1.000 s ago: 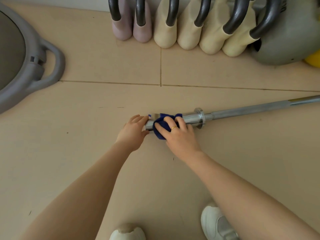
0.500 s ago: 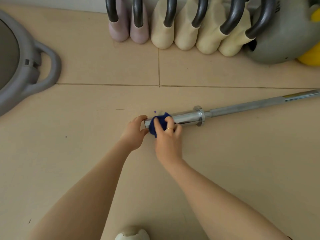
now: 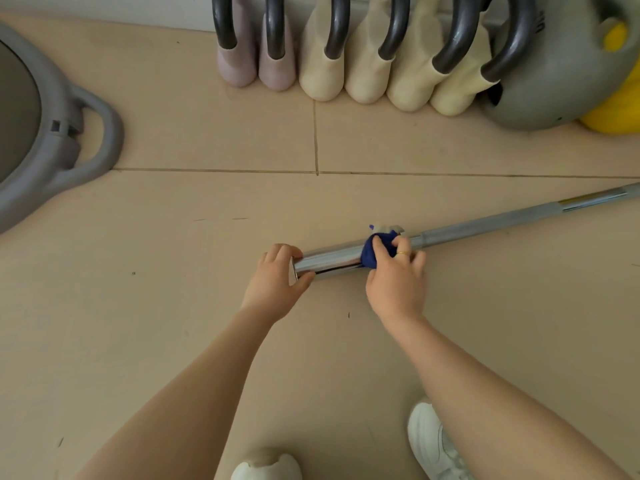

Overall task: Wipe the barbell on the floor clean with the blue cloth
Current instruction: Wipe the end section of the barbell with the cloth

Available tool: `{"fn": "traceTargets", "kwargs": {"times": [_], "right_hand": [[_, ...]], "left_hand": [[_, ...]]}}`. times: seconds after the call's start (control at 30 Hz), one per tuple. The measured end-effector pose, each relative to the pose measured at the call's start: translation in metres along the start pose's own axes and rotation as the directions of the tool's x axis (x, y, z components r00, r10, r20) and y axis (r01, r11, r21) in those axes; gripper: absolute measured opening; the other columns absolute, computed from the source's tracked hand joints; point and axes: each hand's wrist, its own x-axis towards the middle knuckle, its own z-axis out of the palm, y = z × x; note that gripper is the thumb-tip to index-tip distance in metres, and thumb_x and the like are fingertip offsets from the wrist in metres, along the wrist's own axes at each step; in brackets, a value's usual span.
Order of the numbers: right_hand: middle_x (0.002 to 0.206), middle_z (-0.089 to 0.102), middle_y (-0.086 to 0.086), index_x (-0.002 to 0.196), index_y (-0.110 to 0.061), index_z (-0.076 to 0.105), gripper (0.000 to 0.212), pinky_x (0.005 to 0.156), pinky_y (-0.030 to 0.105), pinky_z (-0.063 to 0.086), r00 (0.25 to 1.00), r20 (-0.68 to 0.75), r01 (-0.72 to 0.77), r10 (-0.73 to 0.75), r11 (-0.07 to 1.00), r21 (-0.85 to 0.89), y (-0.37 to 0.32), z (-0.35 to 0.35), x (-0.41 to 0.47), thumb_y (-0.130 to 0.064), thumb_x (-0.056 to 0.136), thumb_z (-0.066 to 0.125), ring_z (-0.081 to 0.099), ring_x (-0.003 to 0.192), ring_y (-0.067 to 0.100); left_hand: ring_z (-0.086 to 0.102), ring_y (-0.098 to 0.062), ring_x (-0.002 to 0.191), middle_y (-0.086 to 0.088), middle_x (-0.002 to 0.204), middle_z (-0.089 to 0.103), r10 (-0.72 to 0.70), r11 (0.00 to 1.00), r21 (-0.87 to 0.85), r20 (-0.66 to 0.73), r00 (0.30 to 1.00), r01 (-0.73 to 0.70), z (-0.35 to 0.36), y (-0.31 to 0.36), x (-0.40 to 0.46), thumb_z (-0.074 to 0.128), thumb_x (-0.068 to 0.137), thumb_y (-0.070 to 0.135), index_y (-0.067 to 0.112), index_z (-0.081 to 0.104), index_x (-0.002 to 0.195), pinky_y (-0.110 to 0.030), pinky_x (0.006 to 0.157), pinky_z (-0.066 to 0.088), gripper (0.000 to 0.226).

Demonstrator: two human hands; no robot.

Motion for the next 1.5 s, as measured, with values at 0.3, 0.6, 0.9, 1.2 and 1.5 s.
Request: {"fn": "traceTargets", "kwargs": {"times": [0.3, 0.6, 0.9, 1.2, 1.5], "right_hand": [[0.1, 0.063, 0.01, 0.106, -0.022, 0.067, 0.05, 0.057, 0.036, 0.048, 0.865, 0.072, 0.499, -0.497, 0.867, -0.011, -0.021, -0.002, -0.013, -0.008, 0.058, 0.075, 0.058, 0.08, 0.033], [0.113, 0.06, 0.014, 0.11, -0.021, 0.063, 0.035, 0.074, 0.043, 0.044, 0.972, 0.063, 0.235, -0.227, 0.953, -0.192, -0.032, -0.002, -0.022, -0.013, 0.078, 0.051, 0.054, 0.096, 0.037], [0.091, 0.066, 0.003, 0.092, -0.028, 0.069, 0.037, 0.062, 0.03, 0.046, 0.906, 0.051, 0.414, -0.421, 0.853, -0.319, -0.021, -0.015, -0.01, -0.015, 0.07, 0.042, 0.06, 0.079, 0.028], [0.096, 0.065, 0.01, 0.1, -0.021, 0.068, 0.041, 0.061, 0.034, 0.046, 0.935, -0.195, 0.258, -0.295, 0.946, -0.194, 0.04, -0.038, 0.009, -0.007, 0.067, 0.048, 0.058, 0.077, 0.033], [0.102, 0.062, 0.003, 0.103, -0.024, 0.067, 0.041, 0.071, 0.037, 0.042, 0.925, 0.002, 0.376, -0.38, 0.916, -0.138, 0.07, -0.02, 0.046, -0.001, 0.069, 0.063, 0.053, 0.088, 0.032]], "left_hand": [[0.036, -0.024, 0.128, -0.005, 0.139, 0.042, -0.075, 0.983, 0.176, 0.158, 0.985, 0.046, -0.007, 0.001, 0.012, 0.058, 0.09, 0.035, 0.018, 0.036, 0.142, -0.035, 0.104, 0.033, 0.059], [0.04, -0.026, 0.119, -0.005, 0.127, 0.054, -0.067, 0.988, 0.149, 0.162, 0.984, 0.043, -0.001, 0.0, 0.009, 0.06, 0.088, 0.032, 0.015, 0.053, 0.127, -0.033, 0.101, 0.033, 0.042], [0.038, -0.027, 0.124, -0.005, 0.13, 0.054, -0.097, 0.978, 0.197, 0.165, 0.982, 0.063, -0.003, 0.004, 0.007, 0.056, 0.091, 0.034, 0.017, 0.046, 0.134, -0.036, 0.101, 0.036, 0.047], [0.031, -0.025, 0.132, -0.004, 0.137, 0.048, -0.153, 0.945, 0.304, 0.089, 0.984, 0.12, 0.001, 0.032, 0.003, 0.048, 0.095, 0.025, 0.021, 0.04, 0.136, -0.036, 0.104, 0.03, 0.043], [0.059, -0.024, 0.096, -0.001, 0.104, 0.06, 0.066, 0.763, 0.636, 0.097, 0.993, -0.113, 0.052, 0.078, 0.018, 0.08, 0.068, 0.024, 0.021, 0.055, 0.117, -0.032, 0.079, 0.044, 0.055]]}}
